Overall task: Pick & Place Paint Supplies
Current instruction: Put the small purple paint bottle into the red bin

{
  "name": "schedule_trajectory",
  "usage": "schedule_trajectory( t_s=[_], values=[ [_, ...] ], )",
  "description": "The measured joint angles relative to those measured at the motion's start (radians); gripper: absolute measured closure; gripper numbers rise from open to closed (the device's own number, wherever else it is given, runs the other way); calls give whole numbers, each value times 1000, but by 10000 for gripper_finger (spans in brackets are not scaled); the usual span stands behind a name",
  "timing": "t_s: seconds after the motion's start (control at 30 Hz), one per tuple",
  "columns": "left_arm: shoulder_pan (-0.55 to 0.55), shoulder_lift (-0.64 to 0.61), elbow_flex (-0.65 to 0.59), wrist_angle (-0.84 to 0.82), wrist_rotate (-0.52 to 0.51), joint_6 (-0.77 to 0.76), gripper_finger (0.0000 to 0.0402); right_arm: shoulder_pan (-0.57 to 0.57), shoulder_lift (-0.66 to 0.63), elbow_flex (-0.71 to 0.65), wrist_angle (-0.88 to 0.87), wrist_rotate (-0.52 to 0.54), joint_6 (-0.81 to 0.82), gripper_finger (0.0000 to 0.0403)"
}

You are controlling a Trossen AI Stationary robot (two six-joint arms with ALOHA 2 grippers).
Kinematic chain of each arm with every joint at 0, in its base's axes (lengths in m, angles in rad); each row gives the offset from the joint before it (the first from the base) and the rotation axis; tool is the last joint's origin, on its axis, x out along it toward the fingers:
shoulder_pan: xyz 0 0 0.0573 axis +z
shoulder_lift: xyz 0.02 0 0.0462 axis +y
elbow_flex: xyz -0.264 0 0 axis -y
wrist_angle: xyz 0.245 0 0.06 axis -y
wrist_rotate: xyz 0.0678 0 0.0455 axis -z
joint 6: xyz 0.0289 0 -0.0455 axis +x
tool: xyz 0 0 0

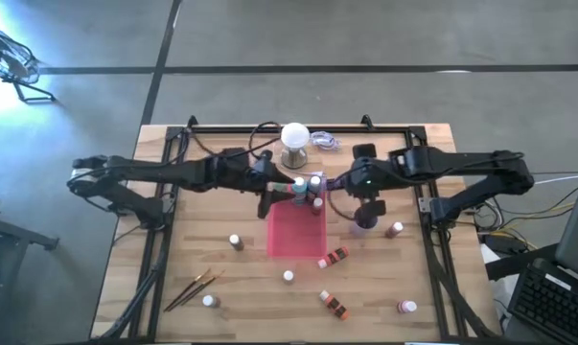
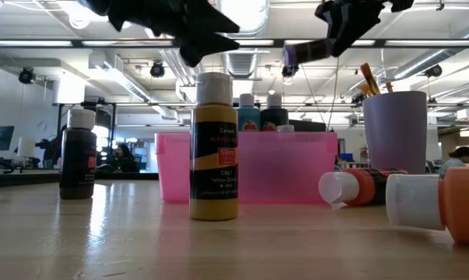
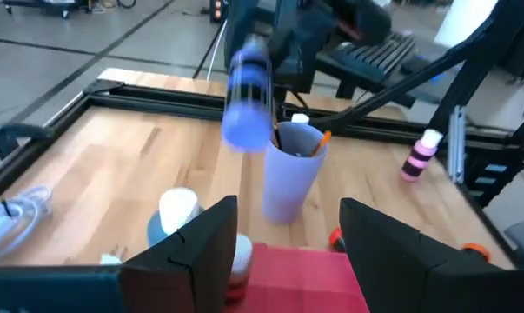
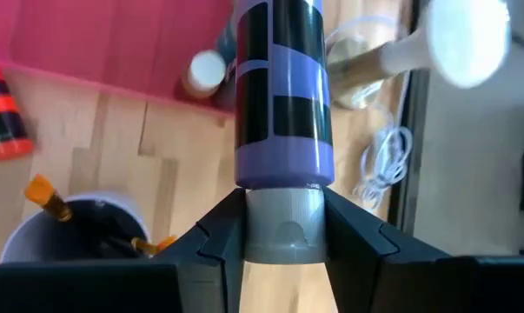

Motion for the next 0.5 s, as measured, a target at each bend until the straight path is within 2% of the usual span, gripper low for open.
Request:
schedule_trajectory(
  t_s=[0.23,0.5],
  values=[
    [-6,125,173,-204,0,108,193,15,78,38,-36,0,2,292],
    [-16,283,309,-298,4,171,193,63,86,68,-34,1,7,292]
  ],
)
